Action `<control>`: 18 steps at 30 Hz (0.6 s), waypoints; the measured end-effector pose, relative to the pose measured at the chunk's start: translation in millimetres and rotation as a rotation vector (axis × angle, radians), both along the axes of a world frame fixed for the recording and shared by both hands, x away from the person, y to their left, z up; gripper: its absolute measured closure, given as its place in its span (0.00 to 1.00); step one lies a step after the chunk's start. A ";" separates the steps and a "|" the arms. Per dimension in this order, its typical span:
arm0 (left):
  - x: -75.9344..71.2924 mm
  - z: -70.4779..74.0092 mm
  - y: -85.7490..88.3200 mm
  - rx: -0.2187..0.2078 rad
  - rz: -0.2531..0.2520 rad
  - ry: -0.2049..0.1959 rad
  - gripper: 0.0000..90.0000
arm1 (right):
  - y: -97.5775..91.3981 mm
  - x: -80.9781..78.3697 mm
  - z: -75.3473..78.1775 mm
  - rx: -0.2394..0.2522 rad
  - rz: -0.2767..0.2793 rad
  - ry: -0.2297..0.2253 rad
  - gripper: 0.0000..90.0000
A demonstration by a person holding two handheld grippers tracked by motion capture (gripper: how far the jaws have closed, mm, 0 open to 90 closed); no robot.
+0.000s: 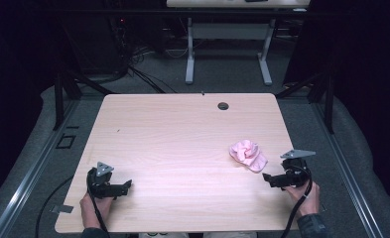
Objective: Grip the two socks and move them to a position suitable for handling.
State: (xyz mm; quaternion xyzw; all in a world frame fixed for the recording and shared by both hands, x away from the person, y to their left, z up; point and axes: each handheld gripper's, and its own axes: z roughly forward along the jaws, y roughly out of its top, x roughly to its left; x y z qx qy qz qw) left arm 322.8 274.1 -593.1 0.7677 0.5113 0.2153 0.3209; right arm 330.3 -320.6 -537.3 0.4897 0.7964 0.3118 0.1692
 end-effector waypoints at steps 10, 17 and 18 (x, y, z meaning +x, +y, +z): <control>0.0 0.0 0.0 0.000 0.000 0.000 0.00 | 24.4 30.5 21.4 0.008 0.051 -0.003 0.00; 0.0 0.0 0.0 0.000 0.000 0.000 0.00 | 49.1 65.7 26.7 -0.003 0.089 0.036 0.00; 0.0 0.0 0.0 0.000 0.000 0.000 0.00 | 52.0 70.1 26.1 -0.018 0.092 0.048 0.01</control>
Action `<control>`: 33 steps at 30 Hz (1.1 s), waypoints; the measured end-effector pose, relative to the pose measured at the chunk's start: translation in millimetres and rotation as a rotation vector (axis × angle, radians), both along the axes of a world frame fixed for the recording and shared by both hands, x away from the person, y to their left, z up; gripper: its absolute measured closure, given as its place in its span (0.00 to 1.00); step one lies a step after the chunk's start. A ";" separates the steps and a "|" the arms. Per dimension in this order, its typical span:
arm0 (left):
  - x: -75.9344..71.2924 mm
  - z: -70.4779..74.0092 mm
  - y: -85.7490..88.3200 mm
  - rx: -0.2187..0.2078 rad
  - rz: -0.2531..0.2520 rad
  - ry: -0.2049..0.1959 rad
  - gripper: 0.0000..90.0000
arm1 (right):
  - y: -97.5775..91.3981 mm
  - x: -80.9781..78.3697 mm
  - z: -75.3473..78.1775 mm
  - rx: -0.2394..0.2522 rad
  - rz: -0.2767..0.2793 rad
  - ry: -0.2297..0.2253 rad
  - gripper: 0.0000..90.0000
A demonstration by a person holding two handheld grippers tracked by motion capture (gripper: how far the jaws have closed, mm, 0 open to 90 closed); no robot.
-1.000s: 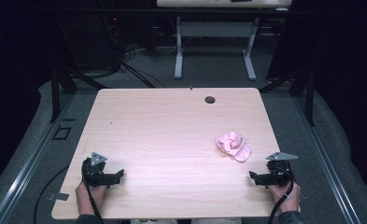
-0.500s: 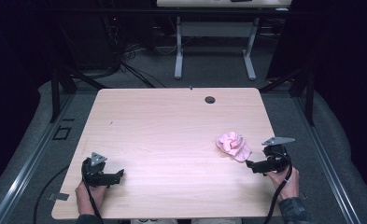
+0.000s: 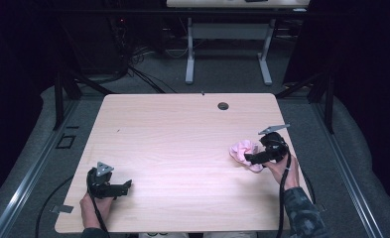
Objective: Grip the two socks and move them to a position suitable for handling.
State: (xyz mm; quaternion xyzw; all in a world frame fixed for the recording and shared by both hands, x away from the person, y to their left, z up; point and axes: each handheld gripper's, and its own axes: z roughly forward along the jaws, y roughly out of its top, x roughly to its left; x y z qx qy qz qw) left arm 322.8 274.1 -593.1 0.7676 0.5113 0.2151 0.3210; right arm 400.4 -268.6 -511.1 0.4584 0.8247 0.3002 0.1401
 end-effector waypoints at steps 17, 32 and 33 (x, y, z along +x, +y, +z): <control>0.0 -0.1 0.0 -0.001 0.003 -0.001 0.01 | 22.2 33.9 -31.8 -0.108 -0.060 0.065 0.68; 0.0 0.0 0.2 0.001 0.003 -0.001 0.01 | 21.0 4.7 16.0 0.015 -0.017 -0.045 0.80; 0.0 0.0 0.2 0.002 0.003 -0.001 0.01 | 23.0 0.7 20.1 0.030 -0.007 -0.047 0.80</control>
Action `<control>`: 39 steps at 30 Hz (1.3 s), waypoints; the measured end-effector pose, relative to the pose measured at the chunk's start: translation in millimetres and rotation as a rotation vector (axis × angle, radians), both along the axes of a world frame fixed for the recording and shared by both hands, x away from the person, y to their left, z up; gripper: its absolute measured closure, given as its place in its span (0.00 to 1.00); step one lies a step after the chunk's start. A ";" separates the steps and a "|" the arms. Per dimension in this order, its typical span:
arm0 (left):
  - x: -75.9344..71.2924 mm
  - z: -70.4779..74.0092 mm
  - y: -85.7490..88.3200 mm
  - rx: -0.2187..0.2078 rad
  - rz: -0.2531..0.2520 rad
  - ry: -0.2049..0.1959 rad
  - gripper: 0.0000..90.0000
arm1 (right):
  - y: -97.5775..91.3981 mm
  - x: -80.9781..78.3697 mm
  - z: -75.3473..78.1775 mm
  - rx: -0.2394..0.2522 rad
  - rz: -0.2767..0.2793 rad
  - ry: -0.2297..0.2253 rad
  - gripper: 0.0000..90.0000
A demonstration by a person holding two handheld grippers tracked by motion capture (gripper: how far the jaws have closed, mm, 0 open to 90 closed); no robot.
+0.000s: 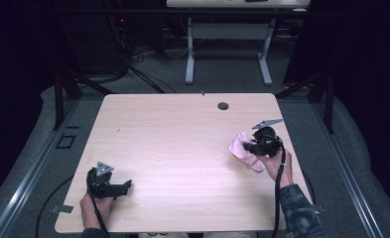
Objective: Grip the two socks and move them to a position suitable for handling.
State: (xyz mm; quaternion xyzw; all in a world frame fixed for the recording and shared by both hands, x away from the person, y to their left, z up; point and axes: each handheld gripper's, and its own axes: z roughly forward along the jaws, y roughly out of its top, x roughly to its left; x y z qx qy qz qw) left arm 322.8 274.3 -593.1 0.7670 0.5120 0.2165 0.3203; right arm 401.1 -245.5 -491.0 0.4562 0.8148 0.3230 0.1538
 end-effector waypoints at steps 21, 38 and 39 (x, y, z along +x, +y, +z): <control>0.0 0.0 0.1 0.000 0.000 0.000 0.01 | 103.6 -99.7 -37.5 0.106 0.408 0.164 0.78; 0.0 0.0 0.0 0.000 0.000 -0.001 0.01 | 63.9 -87.5 -23.2 0.096 0.270 0.091 0.03; 0.0 0.0 0.1 0.000 0.000 0.000 0.01 | 47.5 -75.8 -15.4 0.088 0.211 0.059 0.00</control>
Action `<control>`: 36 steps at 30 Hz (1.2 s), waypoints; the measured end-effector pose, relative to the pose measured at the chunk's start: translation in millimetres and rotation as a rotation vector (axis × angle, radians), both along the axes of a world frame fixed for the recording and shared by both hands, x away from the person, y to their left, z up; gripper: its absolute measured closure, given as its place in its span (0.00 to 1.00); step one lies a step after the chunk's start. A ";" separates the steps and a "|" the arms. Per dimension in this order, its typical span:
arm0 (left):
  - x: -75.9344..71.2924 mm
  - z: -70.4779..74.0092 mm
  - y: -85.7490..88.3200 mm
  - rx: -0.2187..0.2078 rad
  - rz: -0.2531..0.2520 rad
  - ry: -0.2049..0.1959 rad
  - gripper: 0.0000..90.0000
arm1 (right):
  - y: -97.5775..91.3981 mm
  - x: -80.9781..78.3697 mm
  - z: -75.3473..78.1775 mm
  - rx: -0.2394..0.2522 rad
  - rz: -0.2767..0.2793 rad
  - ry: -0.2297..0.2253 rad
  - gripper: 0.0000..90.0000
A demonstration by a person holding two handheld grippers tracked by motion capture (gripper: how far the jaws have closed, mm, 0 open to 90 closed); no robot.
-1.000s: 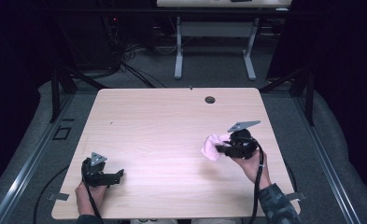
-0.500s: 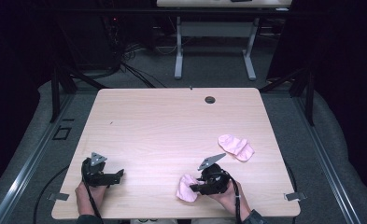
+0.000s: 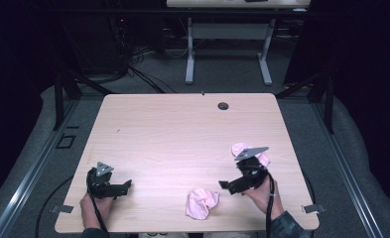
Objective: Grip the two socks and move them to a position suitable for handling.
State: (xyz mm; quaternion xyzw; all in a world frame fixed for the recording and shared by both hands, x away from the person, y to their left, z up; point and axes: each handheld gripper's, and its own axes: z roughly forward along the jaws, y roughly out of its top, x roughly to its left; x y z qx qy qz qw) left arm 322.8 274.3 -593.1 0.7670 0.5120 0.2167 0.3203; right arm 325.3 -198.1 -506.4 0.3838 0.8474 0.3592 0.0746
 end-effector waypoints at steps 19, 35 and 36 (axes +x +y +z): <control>0.0 -0.1 -0.1 -0.002 0.002 -0.001 0.01 | -61.6 92.9 -46.0 -0.164 -0.320 0.056 0.22; 0.0 0.0 0.0 0.000 0.001 0.000 0.01 | -63.8 91.9 -52.5 -0.257 -0.344 0.013 0.82; 0.0 0.0 0.0 0.000 0.001 0.000 0.01 | -64.9 91.8 -52.3 -0.247 -0.349 0.011 0.86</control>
